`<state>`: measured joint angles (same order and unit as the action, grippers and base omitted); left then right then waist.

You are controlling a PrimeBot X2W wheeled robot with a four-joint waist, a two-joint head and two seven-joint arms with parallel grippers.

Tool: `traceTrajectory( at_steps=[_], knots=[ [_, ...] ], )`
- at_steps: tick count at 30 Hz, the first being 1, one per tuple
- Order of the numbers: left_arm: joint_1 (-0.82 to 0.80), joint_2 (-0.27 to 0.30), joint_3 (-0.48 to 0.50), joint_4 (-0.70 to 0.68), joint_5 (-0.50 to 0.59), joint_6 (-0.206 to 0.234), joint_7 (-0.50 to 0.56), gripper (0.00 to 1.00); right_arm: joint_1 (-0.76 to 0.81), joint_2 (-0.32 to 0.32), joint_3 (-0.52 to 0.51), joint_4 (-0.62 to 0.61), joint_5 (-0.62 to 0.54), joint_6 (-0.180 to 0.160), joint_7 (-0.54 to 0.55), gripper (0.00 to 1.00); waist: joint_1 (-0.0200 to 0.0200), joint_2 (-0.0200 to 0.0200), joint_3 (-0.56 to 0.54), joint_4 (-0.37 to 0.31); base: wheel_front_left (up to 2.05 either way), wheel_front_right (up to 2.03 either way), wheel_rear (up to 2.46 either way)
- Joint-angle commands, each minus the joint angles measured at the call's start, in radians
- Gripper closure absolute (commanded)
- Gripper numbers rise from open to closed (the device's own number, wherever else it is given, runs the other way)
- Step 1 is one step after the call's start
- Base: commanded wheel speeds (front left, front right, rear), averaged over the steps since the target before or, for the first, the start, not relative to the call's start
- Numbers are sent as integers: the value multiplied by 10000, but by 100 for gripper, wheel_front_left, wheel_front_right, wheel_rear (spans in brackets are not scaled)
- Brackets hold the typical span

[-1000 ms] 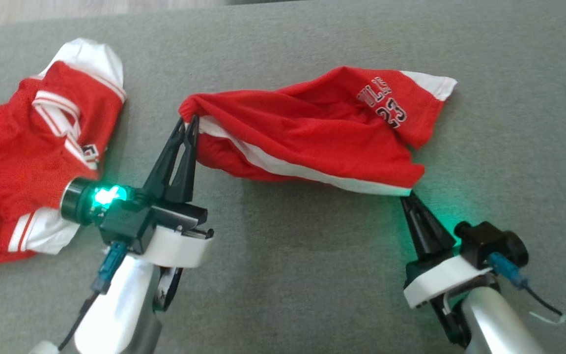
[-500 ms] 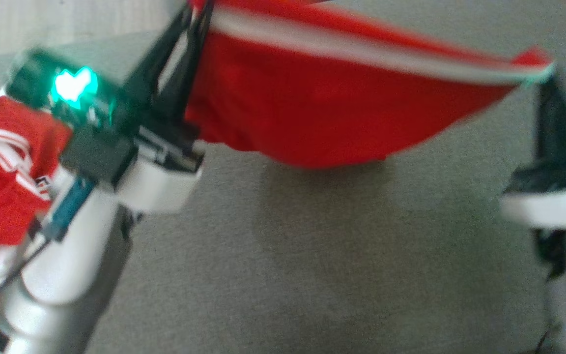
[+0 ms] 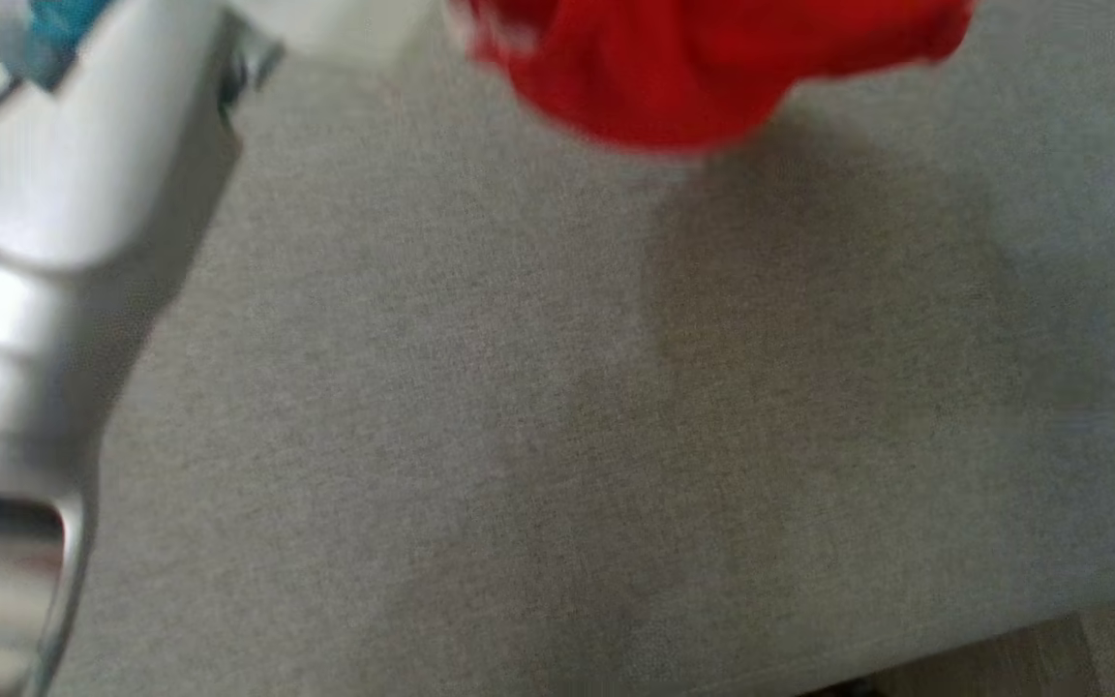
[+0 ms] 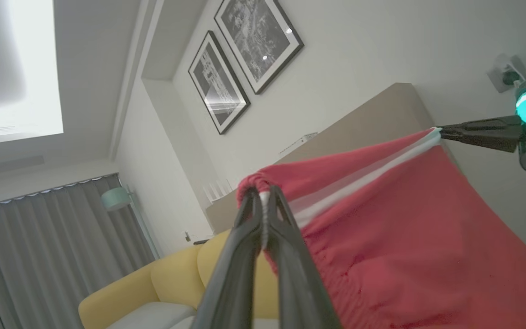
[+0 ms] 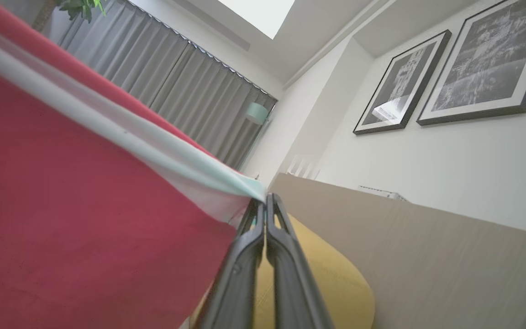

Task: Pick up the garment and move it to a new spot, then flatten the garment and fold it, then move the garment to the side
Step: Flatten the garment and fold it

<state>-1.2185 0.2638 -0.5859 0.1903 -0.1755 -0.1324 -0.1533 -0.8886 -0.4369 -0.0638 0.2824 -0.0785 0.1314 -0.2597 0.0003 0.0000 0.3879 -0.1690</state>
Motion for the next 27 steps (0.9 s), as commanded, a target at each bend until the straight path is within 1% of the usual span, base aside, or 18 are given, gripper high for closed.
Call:
traceTrajectory(
  at_steps=[1,4,6,8,9,11,12,16,20,24,27],
  knots=[
    [-1010,143,294,194,142,21,-373,100,-694,-480,56,-81,147,-7,-21,100,-3,0,674,-100,0,0,0],
    [-1870,-117,336,938,371,93,-878,100,-1331,-667,-136,-184,63,-7,-21,100,-3,0,970,-149,0,0,0],
    [-2219,-235,372,1102,544,187,-1028,100,-1614,-762,-328,-353,7,-7,-21,100,-3,0,1052,-177,0,0,0],
    [-2389,-315,428,919,661,253,-1071,100,-1670,-749,-602,-690,-160,-7,-21,100,-3,0,1065,-221,0,0,0],
    [-2265,-316,446,433,681,231,-1078,100,-1511,-660,-874,-1041,-310,-7,-21,100,-3,0,1032,-278,0,0,0],
    [-1770,-181,359,50,576,175,-1080,100,-1033,-523,-971,-1277,-441,-7,-21,100,-3,0,959,-339,0,0,0],
    [-1770,-181,359,50,576,175,-1080,100,-1033,-523,-971,-1277,-441,-7,-21,100,-3,0,959,-339,0,0,0],
    [244,347,-87,-536,139,91,-1082,100,638,-65,-1047,-1605,-549,-7,-21,100,-3,0,724,-441,0,0,0],
    [3241,859,-714,-925,-367,75,-1083,100,2871,545,-1237,-1846,-497,-7,-21,100,-3,0,458,-493,0,0,0],
    [5867,801,-1282,-836,-1168,78,-1083,100,5026,1104,-1646,-1936,-475,-7,-21,100,-3,0,290,-528,0,0,0],
    [7250,637,-1879,-669,-1725,61,-1069,100,6385,1464,-2233,-2151,-596,-7,-21,100,-3,0,234,-566,0,0,0]
  ],
)
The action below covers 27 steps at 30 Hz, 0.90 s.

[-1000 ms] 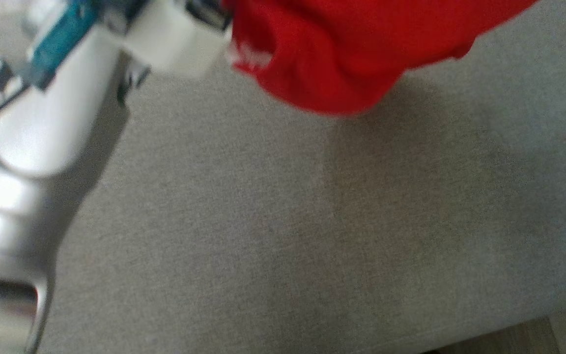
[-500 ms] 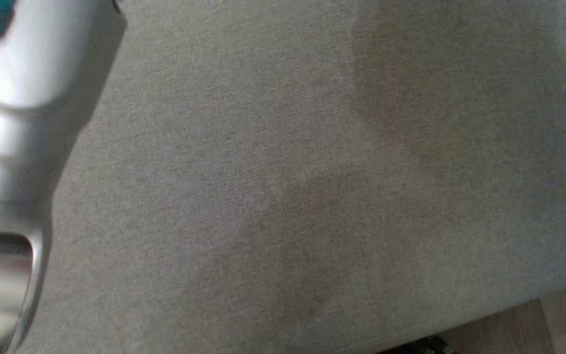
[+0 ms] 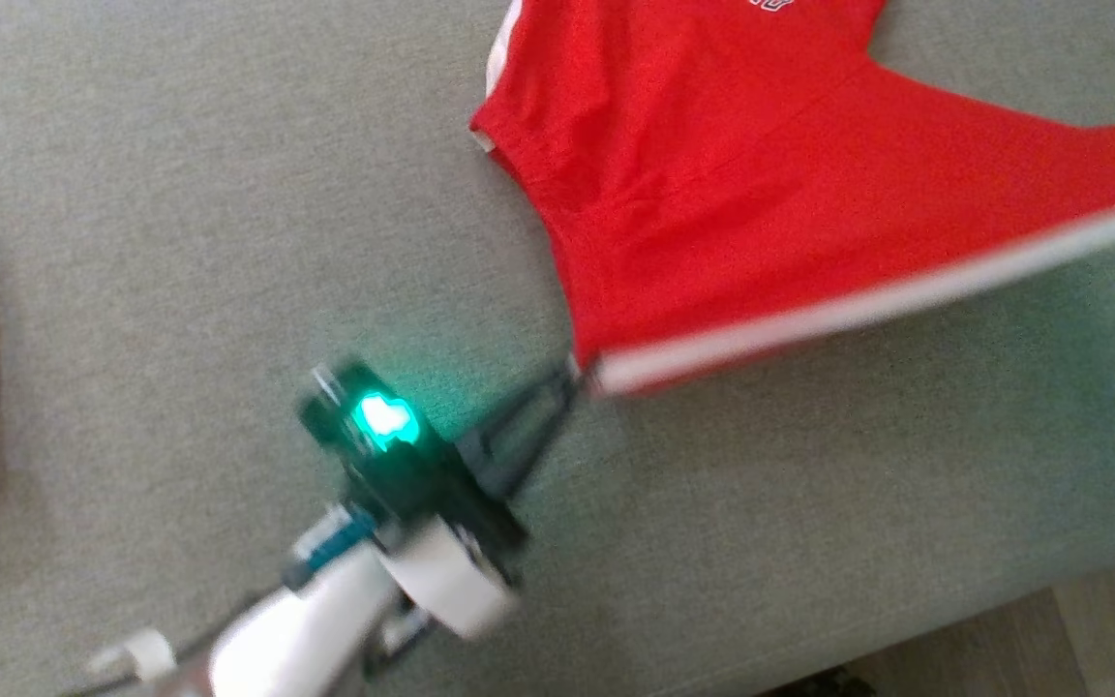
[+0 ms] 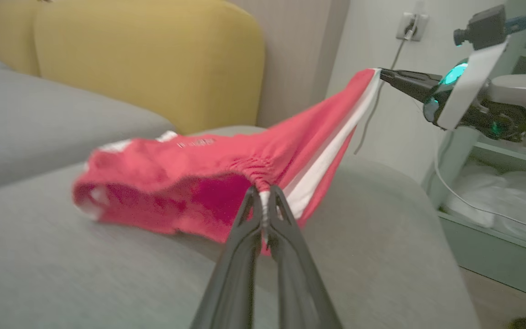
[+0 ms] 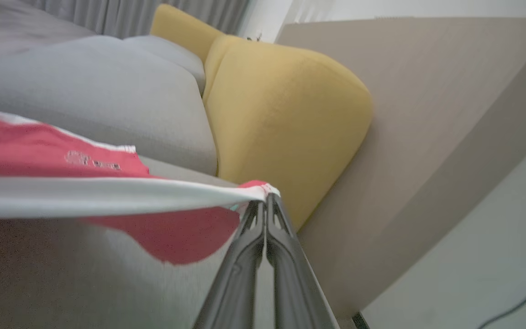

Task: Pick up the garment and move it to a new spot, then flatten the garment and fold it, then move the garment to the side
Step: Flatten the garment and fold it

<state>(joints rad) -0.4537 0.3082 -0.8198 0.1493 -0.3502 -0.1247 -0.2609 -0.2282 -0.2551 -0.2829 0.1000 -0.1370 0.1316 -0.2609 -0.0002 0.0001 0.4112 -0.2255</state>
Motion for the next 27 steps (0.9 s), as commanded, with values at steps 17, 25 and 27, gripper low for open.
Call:
traceTrajectory(
  at_steps=[17,25,27],
  knots=[
    [-1232,-1366,284,-46,-1422,-36,283,100,-1181,-1195,38,459,-167,-9,1295,100,2,-1,475,1298,0,0,0],
    [-2983,-2253,906,1588,-1845,187,271,100,-3967,-2455,1561,2678,80,-9,1763,100,2,-1,1225,2159,0,0,0],
    [-3295,-2374,951,1902,-1908,267,228,100,-4551,-2606,1873,3094,48,-9,1782,100,2,-1,1382,2324,0,0,0]
  ],
)
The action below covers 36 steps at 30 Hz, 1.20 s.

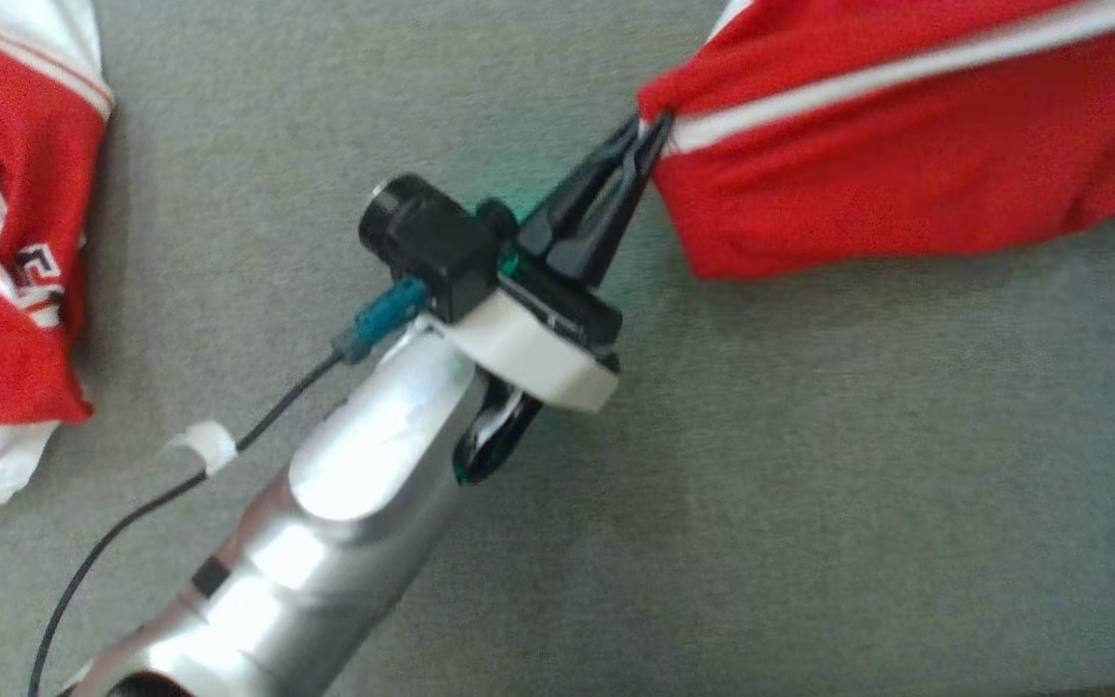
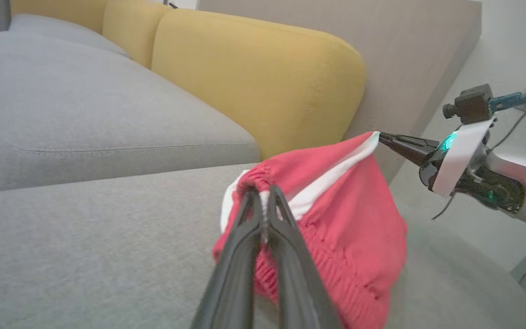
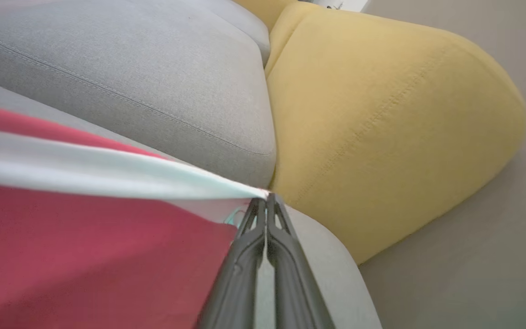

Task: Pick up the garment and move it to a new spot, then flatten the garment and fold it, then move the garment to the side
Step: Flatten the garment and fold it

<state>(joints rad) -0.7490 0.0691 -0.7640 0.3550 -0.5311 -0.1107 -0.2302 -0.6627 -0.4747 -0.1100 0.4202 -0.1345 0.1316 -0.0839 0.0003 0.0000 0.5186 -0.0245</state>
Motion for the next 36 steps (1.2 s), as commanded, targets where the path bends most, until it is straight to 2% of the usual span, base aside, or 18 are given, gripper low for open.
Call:
traceTrajectory(
  at_steps=[1,8,9,10,11,12,13,17,20,22,28,32,36],
  knots=[
    [-488,-23,381,-23,-100,149,-101,100,-471,-461,295,96,-2,-9,21,100,-3,0,370,385,0,0,0],
    [-1063,-155,176,547,-319,125,-208,100,-1799,-615,1176,1275,-153,-9,52,99,-3,0,654,747,0,0,0],
    [-1119,-164,150,613,-352,147,-225,100,-1993,-620,1293,1485,-154,-9,45,91,-3,0,694,787,0,0,0],
    [-1158,-170,122,667,-396,160,-240,100,-2171,-606,1421,1695,-151,-9,25,77,-3,0,722,814,0,0,0],
    [-1179,-176,124,716,-462,195,-255,90,-2343,-577,1529,1902,-128,-9,-15,55,-3,0,744,837,0,0,0],
    [-1202,-180,106,755,-506,223,-268,6,-2504,-548,1603,2088,-120,-9,-73,0,-3,0,764,856,0,0,0],
    [-1223,-182,71,766,-535,266,-281,0,-2645,-513,1644,2237,-103,-9,-195,0,-3,0,776,872,0,0,0],
    [-1157,-186,152,427,-389,709,-308,0,-2821,-239,1545,2733,493,-9,-783,0,-3,0,699,935,0,0,0],
    [-772,-186,532,-235,335,1233,-312,0,-2616,-66,1645,3017,1784,-9,-914,0,-3,0,558,970,0,0,0],
    [-323,-187,832,-787,1030,1597,-313,0,-2368,-180,1986,3110,2890,-9,-743,0,-3,0,444,1023,0,0,0],
    [1627,-188,1680,-2734,2646,2431,-314,0,-1308,-1415,3487,2623,6173,-9,582,0,-3,0,153,1323,0,0,0],
    [2807,-188,1913,-3694,3098,2670,-314,0,-814,-2419,3855,2709,7078,-9,1277,0,-3,0,46,1643,0,0,0],
    [3488,-188,1983,-4173,3208,2730,-315,0,-535,-2701,3867,3183,7930,-9,1975,0,-3,0,-32,1981,0,0,0]
  ],
)
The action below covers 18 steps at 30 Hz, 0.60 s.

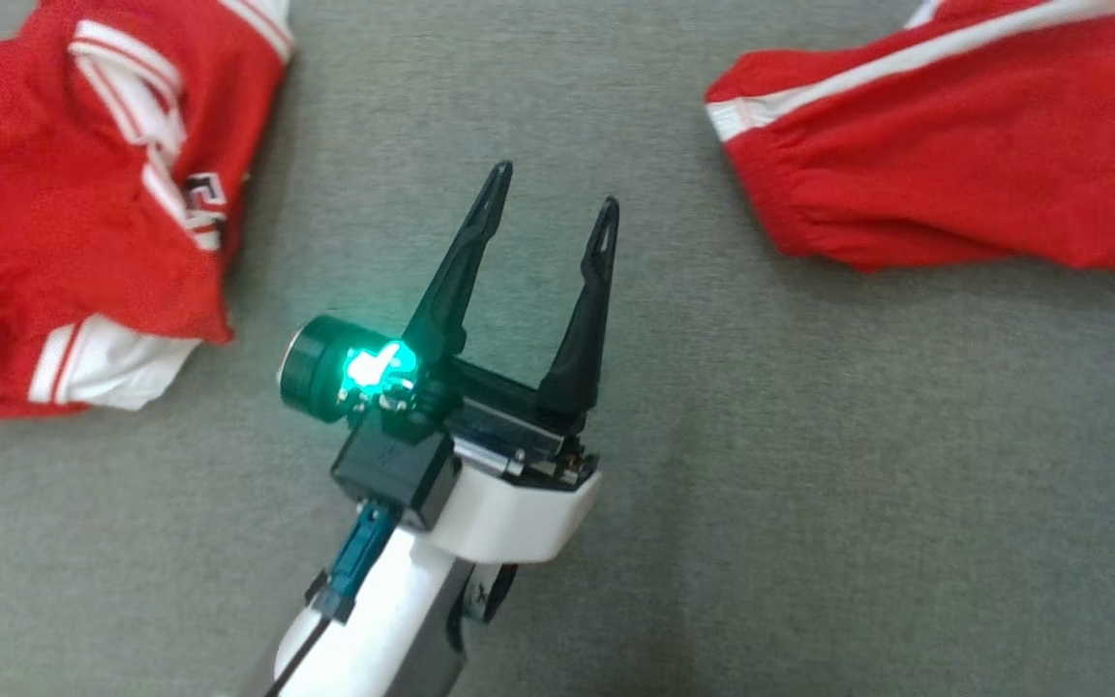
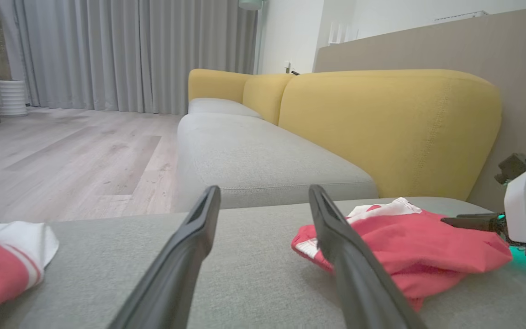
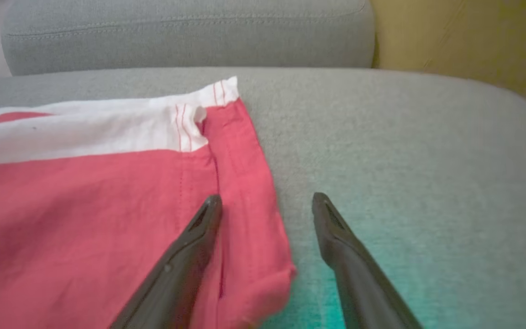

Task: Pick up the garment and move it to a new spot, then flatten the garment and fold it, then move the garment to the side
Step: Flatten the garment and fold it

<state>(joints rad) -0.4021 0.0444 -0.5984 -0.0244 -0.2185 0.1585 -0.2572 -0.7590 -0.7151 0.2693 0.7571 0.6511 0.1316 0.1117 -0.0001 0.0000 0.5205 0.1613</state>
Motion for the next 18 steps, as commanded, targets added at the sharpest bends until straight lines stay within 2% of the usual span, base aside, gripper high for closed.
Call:
traceTrajectory(
  at_steps=[1,2,3,4,5,12,18],
  knots=[
    [111,59,344,-467,101,41,-44,0,503,-305,109,-117,314,-9,260,0,1,0,-75,196,0,0,0],
    [182,59,356,-543,112,29,-44,0,581,-327,162,-79,554,-9,506,2,1,0,-101,259,0,0,0],
    [243,59,383,-597,133,22,-44,0,647,-353,225,-84,788,-9,719,30,1,0,-128,297,0,0,0],
    [287,59,433,-660,171,32,-45,0,691,-385,281,-115,991,-9,865,74,1,0,-151,315,0,0,0],
    [327,59,486,-707,194,29,-45,0,721,-429,336,-168,1148,-9,916,100,1,0,-179,315,0,0,0],
    [656,59,998,-751,332,-50,-45,0,874,-596,424,100,1358,-9,431,100,1,0,-650,-87,0,0,0],
    [955,59,1356,-729,446,-211,-45,0,1139,-993,190,377,1104,-9,-98,100,1,0,-1053,-594,0,0,0]
  ],
)
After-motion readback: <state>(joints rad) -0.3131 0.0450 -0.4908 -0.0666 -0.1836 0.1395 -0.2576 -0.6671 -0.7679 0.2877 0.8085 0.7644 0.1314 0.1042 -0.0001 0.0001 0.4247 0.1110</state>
